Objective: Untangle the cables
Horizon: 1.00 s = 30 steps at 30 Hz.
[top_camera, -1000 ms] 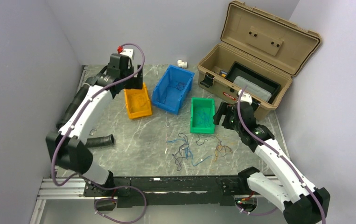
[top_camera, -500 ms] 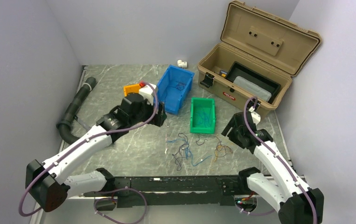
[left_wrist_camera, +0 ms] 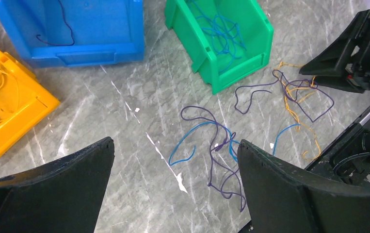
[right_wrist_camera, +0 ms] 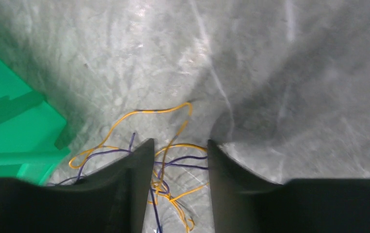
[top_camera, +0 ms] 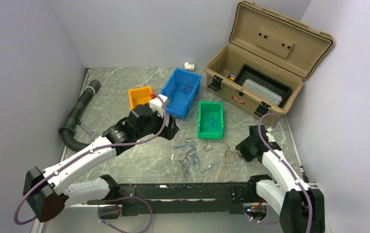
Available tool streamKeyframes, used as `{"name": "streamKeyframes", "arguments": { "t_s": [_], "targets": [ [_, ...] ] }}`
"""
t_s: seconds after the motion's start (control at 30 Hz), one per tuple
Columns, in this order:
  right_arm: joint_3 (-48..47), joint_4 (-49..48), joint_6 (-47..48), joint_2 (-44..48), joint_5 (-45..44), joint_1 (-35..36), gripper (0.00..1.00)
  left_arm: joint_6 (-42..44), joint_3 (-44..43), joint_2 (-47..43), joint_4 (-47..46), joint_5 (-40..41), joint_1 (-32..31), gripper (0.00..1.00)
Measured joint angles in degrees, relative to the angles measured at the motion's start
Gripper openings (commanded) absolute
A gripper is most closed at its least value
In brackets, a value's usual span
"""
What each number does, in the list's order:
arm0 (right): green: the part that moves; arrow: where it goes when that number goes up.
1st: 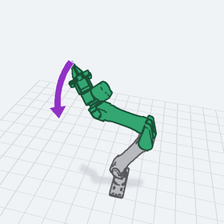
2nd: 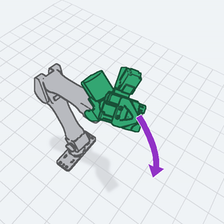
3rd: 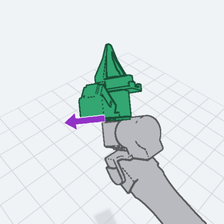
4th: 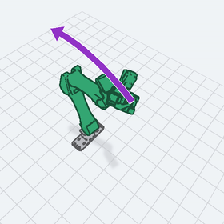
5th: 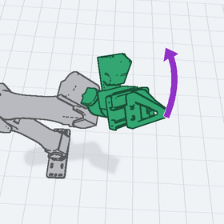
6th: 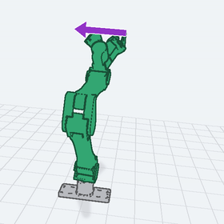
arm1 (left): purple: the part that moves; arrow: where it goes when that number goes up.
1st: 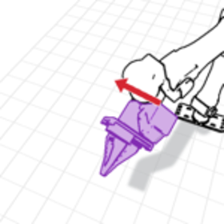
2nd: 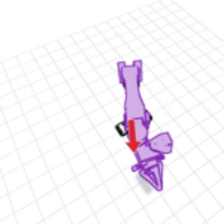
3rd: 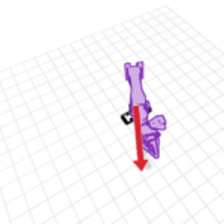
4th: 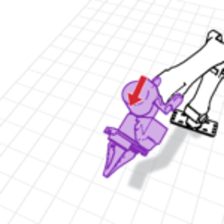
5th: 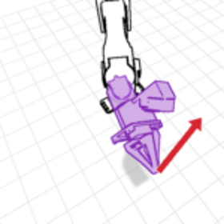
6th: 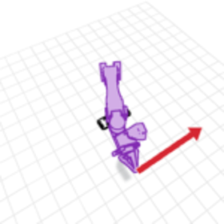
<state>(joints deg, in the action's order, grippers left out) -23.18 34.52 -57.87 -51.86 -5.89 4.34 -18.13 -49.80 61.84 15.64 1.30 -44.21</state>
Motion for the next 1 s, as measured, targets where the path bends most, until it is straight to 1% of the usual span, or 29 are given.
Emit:
{"name": "streamKeyframes", "arguments": {
  "t_s": [0.07, 0.17, 0.33, 0.4, 0.47, 0.67, 0.87, 1.0],
  "targets": [
    [0.3, -2.6, -0.1, -1.5, 1.6, -0.3, 0.18, 0.0, 0.2, -1.0, -0.2, 0.0, 0.0, 1.00],
    [0.3, -4.1, 0.2, -0.6, 1.4, -0.3, 0.01, 0.0, 0.7, -2.4, -0.3, 0.0, 0.0, 0.99],
    [-1.8, -2.7, 3.9, 8.5, -1.1, -0.5, 0.00, 0.1, 0.9, -4.1, -0.6, -0.8, 0.0, 0.99],
    [-3.8, -3.0, 7.6, 12.3, -0.5, -0.5, 0.00, 0.3, 0.9, -4.3, -1.3, -2.2, 0.0, 0.99],
    [-5.6, -3.8, 11.3, 15.0, 2.0, -0.5, 0.00, 0.4, 0.9, -4.3, -2.1, -4.2, 0.0, 0.99],
    [-9.2, -10.1, 21.3, 20.0, 18.4, -0.5, 0.00, 0.3, 0.8, -4.3, -4.3, -10.8, 0.0, 0.99],
    [-11.8, -16.9, 26.4, 19.5, 37.3, 0.7, 0.00, 0.2, -2.3, -4.3, -4.2, -15.1, 0.0, 1.00],
    [-14.0, -20.7, 28.0, 18.0, 45.9, 4.4, 0.00, -0.6, -3.0, -4.3, -5.6, -18.9, 0.3, 0.99]
  ]
}}
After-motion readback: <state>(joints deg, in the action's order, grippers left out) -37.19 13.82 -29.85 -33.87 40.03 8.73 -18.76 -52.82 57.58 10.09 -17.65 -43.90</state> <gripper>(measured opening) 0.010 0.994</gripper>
